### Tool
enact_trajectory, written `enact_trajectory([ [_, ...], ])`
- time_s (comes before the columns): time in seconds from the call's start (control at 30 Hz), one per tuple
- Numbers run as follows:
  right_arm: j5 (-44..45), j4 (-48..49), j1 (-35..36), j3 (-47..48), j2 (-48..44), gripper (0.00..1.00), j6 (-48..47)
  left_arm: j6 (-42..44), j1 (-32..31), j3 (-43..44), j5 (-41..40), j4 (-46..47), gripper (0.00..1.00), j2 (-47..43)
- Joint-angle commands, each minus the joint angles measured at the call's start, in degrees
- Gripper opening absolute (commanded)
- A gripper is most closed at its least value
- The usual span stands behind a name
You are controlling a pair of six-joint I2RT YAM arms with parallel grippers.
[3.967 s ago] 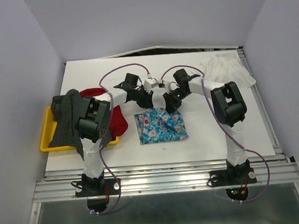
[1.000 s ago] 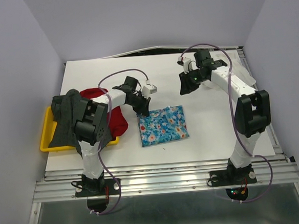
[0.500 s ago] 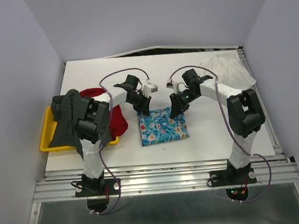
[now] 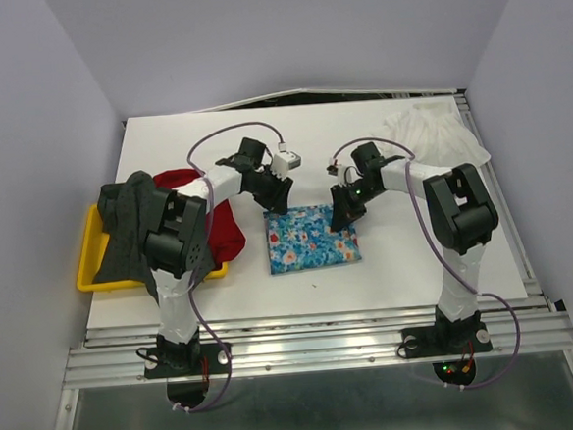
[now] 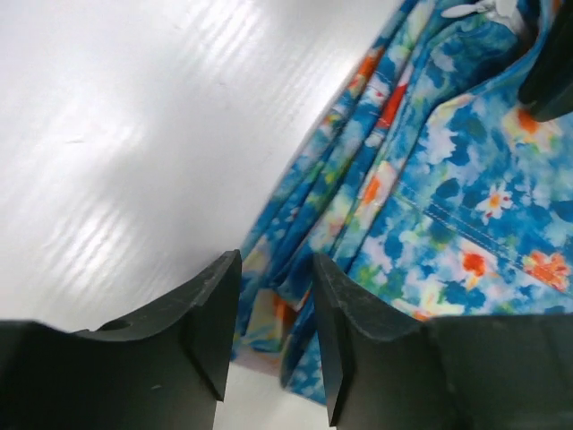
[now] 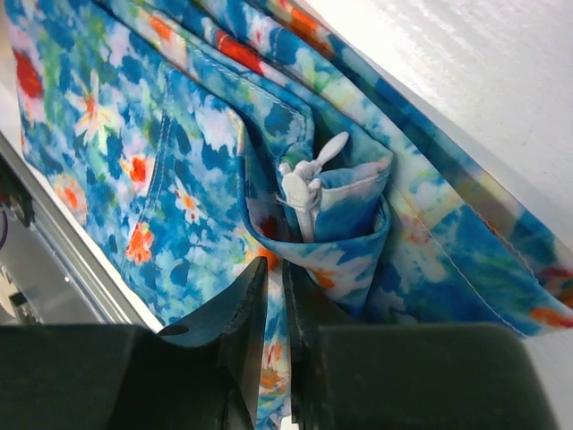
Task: Fold and stack the skirts
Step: Fold the skirt, then neatly place the folded skirt to the corner
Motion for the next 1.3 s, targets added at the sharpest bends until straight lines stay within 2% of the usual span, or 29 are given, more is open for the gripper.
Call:
enact_trajectory([
  [0.0, 12.6, 4.9, -0.2, -1.5, -0.5, 0.18, 3.0, -2.1, 1.0, -0.8, -6.6, 6.4, 0.52, -9.5],
  [0.03, 13.3, 5.5, -0.2, -1.8, -0.5, 0.17, 3.5, -2.6, 1.0, -1.3, -7.5, 7.1, 0.57, -10.7],
  [0.1, 15.4, 6.2, -0.2, -2.3, -0.4, 0.17, 5.7, -4.3, 1.0, -1.2, -7.8, 7.2, 0.60, -14.0],
  [0.3, 20.5, 7.9, -2.3, -1.6, 1.1, 0.15, 8.4, -8.7, 0.0, -4.6, -5.2, 6.3, 0.60, -19.5],
  [0.4, 19.7, 7.9, -3.8, -0.6, 1.4, 0.16, 8.9, -11.2, -2.0, -8.3, -5.5, 7.7, 0.58, -20.5],
  [0.5, 15.5, 7.7, -4.3, 0.3, 0.1, 0.22, 8.6, -12.6, -5.6, -12.1, -6.0, 11.6, 0.56, -21.0],
  [0.63, 10.8, 6.7, -4.3, 2.6, -3.6, 0.34, 9.3, -11.1, -12.0, -12.2, -10.8, 13.8, 0.51, -18.6],
  [0.77, 8.8, 3.0, -4.3, 7.0, -7.0, 0.49, 10.1, -7.5, -16.7, -10.9, -16.1, 16.2, 0.49, -16.6],
  [0.87, 8.7, 1.4, -5.3, 8.6, -10.4, 0.59, 11.5, -1.1, -21.0, -11.0, -21.5, 17.4, 0.56, -17.0],
  [1.0, 9.1, -1.1, -8.0, 10.4, -12.3, 0.61, 14.1, 11.2, -27.2, -13.7, -29.8, 19.2, 0.64, -20.0],
  [1.07, 9.0, -2.5, -10.7, 10.8, -12.0, 0.61, 14.5, 17.8, -29.7, -14.4, -31.4, 20.6, 0.66, -20.2],
  [1.2, 8.9, -4.5, -14.2, 9.0, -11.5, 0.62, 14.3, 24.3, -34.6, -12.0, -32.1, 19.6, 0.68, -15.6],
  [1.27, 8.4, -5.4, -16.4, 7.6, -11.5, 0.67, 13.9, 25.3, -36.0, -10.5, -31.7, 16.9, 0.68, -13.3],
])
